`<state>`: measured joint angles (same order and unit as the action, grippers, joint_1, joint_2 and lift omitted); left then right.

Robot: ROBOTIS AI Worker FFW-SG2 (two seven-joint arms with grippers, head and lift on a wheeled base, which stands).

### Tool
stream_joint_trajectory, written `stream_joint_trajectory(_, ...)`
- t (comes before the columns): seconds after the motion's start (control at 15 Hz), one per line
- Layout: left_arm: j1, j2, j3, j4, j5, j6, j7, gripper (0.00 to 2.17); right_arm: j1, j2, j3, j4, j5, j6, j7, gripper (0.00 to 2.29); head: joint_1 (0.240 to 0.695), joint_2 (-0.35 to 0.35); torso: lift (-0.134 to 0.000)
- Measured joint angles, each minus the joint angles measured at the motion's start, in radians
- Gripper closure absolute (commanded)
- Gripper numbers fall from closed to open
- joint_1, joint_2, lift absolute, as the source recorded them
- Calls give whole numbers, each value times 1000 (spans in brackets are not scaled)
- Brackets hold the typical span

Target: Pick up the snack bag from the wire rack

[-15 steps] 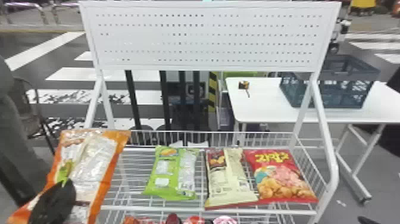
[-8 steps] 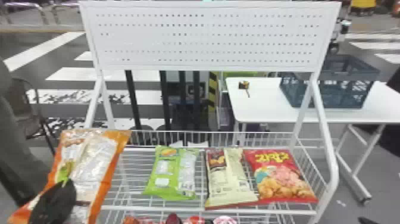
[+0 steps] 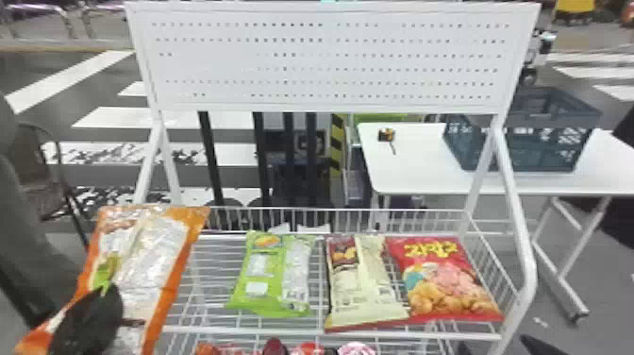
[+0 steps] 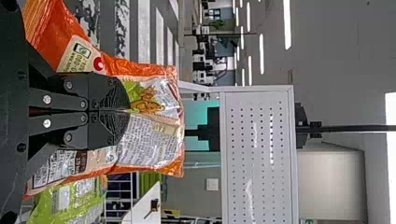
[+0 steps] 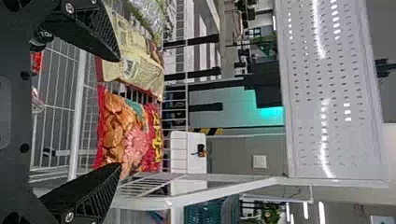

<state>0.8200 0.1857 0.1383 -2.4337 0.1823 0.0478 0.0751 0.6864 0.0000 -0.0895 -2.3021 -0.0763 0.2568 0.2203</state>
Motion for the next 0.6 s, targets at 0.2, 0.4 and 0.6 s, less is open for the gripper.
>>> stream_joint_trajectory(0.2, -7, 0, -8, 6, -4, 1, 0, 1673, -203, 0, 59, 153, 70, 63, -32, 97, 499, 0, 0)
stream_joint_trajectory(0.4, -19, -1, -14, 27, -5, 3, 0, 1673, -378, 0, 70, 306, 114, 97, -29, 97, 499, 0, 0)
stream_joint_trajectory(0.6, -32, -3, -23, 45, -7, 4, 0, 1673, -500, 0, 55, 448, 124, 103, -30, 97, 499, 0, 0)
